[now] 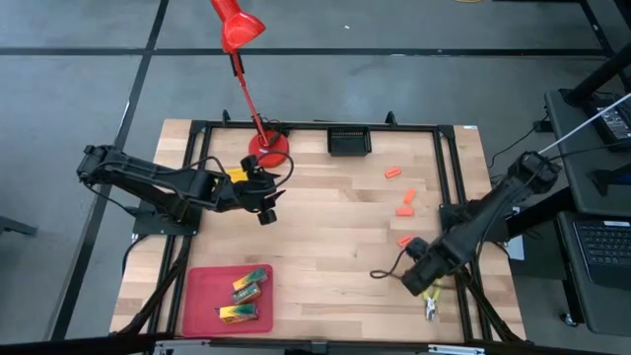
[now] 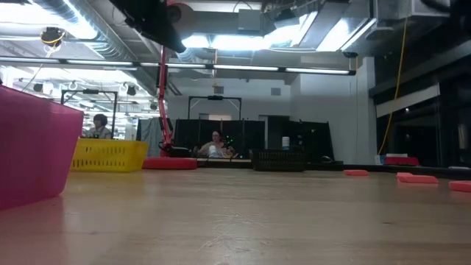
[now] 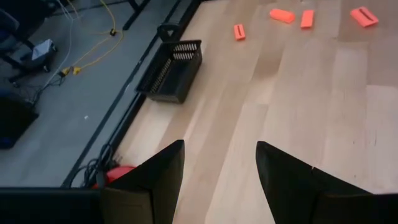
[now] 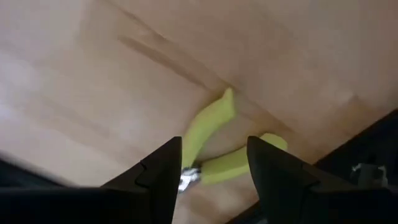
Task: Pick & Place School Supplies
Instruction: Put the hole puncher into the yellow bin
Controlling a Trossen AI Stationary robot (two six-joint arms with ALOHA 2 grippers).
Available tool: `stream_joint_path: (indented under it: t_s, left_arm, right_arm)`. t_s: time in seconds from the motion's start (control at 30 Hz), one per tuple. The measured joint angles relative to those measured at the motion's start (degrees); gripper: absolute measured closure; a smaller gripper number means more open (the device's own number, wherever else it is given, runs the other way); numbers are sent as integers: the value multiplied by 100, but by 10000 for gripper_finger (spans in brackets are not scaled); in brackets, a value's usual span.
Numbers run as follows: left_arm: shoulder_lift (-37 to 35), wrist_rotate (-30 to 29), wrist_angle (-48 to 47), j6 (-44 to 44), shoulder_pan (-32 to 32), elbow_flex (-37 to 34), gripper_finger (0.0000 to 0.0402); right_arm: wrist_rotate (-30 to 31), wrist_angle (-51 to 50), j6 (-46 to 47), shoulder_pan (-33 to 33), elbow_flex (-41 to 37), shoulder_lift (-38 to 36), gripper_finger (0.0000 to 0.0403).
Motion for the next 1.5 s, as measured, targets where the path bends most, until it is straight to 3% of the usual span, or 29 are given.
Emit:
stream_joint_path:
  t_s: [0.27, 0.6, 0.97, 1.07, 1.27, 1.33, 1.5]
  left_arm:
    - [10, 148, 158, 324, 0, 0, 206]
    - [10, 197, 217, 315, -4, 0, 206]
    - [10, 471, 197, 38, -135, 0, 206]
    - [10, 401, 195, -18, -244, 0, 210]
    - [10, 83, -106, -349, -465, 0, 215]
    - [10, -72, -316, -587, -552, 0, 215]
    - [10, -364, -779, -1271, -877, 0, 216]
  right_arm:
    - [65, 636, 589, 431, -4, 810, 218]
    - [495, 620, 513, 488, -30, 855, 218]
    - [412, 1112, 351, 486, -412, 850, 220]
    - [410, 1175, 297, 484, -474, 834, 241]
    - [559, 1208, -69, 491, -457, 836, 349]
    - [682, 1182, -269, 494, -393, 847, 361]
    - [1998, 1670, -936, 358, 1, 848, 361]
